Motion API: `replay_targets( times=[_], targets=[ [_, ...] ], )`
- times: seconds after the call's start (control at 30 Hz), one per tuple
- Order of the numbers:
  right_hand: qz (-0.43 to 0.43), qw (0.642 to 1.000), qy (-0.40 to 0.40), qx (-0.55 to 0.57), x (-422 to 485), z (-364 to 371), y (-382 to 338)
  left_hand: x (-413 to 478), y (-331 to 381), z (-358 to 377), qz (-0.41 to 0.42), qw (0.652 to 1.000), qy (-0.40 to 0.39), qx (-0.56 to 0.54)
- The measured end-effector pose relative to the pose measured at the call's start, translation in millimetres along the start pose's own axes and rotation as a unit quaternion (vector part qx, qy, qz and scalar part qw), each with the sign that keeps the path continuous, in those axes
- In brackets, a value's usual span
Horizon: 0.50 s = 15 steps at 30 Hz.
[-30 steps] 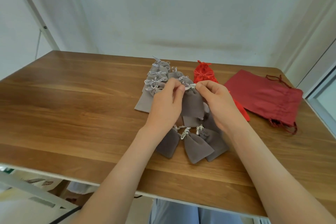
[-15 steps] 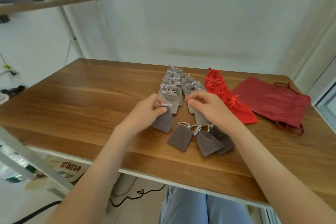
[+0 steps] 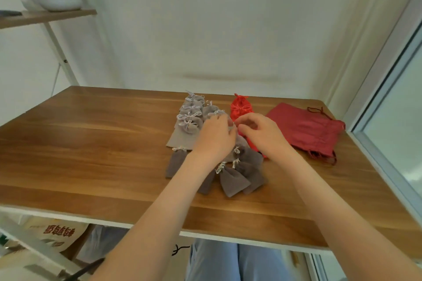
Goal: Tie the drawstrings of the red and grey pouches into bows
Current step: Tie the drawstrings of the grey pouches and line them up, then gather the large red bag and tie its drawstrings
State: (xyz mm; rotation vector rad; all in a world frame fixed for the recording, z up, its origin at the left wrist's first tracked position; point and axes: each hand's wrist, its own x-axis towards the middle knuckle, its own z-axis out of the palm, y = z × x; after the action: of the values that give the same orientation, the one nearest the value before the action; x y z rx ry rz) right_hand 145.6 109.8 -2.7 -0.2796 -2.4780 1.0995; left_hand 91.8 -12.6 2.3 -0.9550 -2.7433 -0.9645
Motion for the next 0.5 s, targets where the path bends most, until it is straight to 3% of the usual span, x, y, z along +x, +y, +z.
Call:
replay_targets(
  times=[0.13,0.23,0.33,0.4,0.5],
  targets=[
    [0.059,0.992,0.063,-0.093,0.2,-37.7,31.4,8.6,36.9,26.0,0.061,0.998,-0.017,-0.010],
    [0.176,0.955,0.021,-0.238,-6.8,-64.5,56.5,10.1,59.3,42.0,0.101,0.993,-0.051,-0.023],
    [0.256,0.921,-0.044,-0.290,-19.5,-86.7,85.9,10.9,74.4,58.8,0.130,0.985,-0.115,0.000],
    [0.264,0.917,-0.052,-0.294,-27.6,-94.2,102.8,10.3,82.0,67.7,0.135,0.981,-0.139,0.006],
    [0.228,0.935,0.010,-0.270,-33.9,-98.5,108.1,8.9,93.5,77.7,0.114,0.979,-0.169,-0.004]
  ],
)
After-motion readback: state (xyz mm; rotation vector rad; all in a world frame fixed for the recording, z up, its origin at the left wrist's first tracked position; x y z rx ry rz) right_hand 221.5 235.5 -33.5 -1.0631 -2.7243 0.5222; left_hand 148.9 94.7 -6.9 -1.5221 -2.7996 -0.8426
